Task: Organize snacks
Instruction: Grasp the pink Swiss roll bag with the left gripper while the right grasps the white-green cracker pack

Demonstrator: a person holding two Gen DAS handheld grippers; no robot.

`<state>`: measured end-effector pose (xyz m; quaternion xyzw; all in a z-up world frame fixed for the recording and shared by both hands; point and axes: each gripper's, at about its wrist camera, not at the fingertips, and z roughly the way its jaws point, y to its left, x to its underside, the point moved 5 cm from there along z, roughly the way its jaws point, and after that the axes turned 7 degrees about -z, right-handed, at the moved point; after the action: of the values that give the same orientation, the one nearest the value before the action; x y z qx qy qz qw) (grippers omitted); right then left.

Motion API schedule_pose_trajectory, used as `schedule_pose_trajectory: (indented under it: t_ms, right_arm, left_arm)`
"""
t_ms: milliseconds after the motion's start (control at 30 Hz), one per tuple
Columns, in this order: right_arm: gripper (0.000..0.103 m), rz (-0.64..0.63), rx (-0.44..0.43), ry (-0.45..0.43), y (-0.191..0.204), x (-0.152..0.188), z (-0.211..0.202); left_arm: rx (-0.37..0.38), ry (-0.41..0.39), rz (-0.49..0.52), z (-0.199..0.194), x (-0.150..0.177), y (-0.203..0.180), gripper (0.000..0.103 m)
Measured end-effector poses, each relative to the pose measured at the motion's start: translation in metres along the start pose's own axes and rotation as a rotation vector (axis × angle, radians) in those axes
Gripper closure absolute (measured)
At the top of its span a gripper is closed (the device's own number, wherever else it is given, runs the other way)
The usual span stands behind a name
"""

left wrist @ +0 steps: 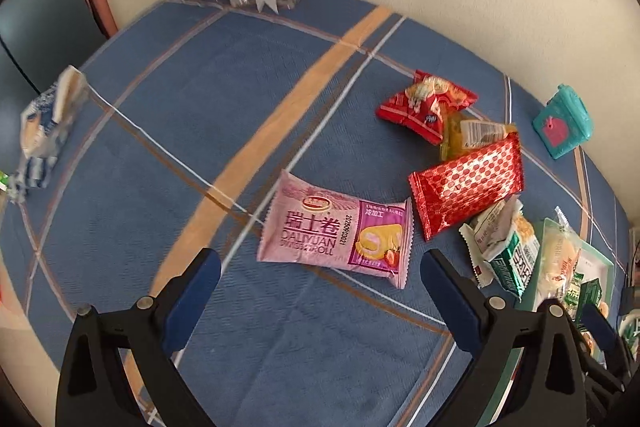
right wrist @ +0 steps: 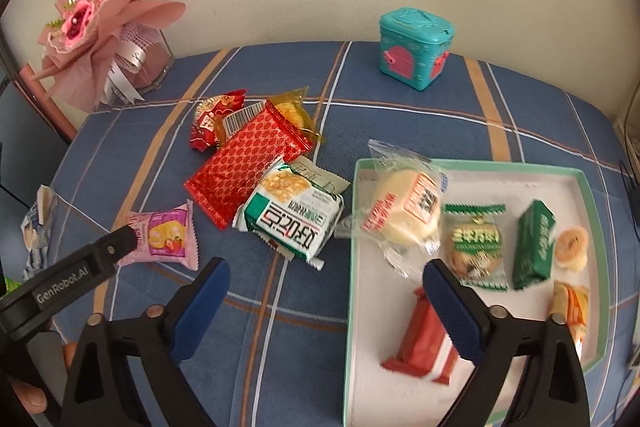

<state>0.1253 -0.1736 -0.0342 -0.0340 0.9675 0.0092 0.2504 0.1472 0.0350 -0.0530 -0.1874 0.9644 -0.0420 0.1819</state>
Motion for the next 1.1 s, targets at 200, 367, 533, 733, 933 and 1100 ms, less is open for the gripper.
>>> schedule_pose_trajectory:
  t_ms: [200,367,533,733,933,1100]
  right_arm:
    - [0.016,-0.068,0.013,0.010,0.010,-0.012,0.020]
    - [0.020,-0.087,0.021,0.005,0.013,-0.018,0.033]
    - [0.021,-0.125,0.017,-0.025,0.016,-0.025,0.036]
    - [0.022,-0.133,-0.005,-0.030,0.020,-0.030,0.046]
    - [0.025,-0.138,-0.037,-0.032,0.024,-0.032,0.050]
    - [0.030,-0.146,-0.047,0.008,0.029,-0.029,0.053]
  left_arm:
    - [-0.010,0.028,0.006,0.016,-0.009,-0.003,0.003]
    - [-0.021,0.041,0.025,0.028,-0.010,-0.009,0.003]
    - [-0.021,0.059,0.017,0.043,-0.015,-0.011,0.003]
    - [-0.022,0.070,0.020,0.056,-0.019,-0.013,0.003]
    - [-0.033,0.079,0.019,0.069,-0.022,-0.012,0.003]
    - [-0.040,0.086,0.022,0.073,-0.024,-0.012,0.003]
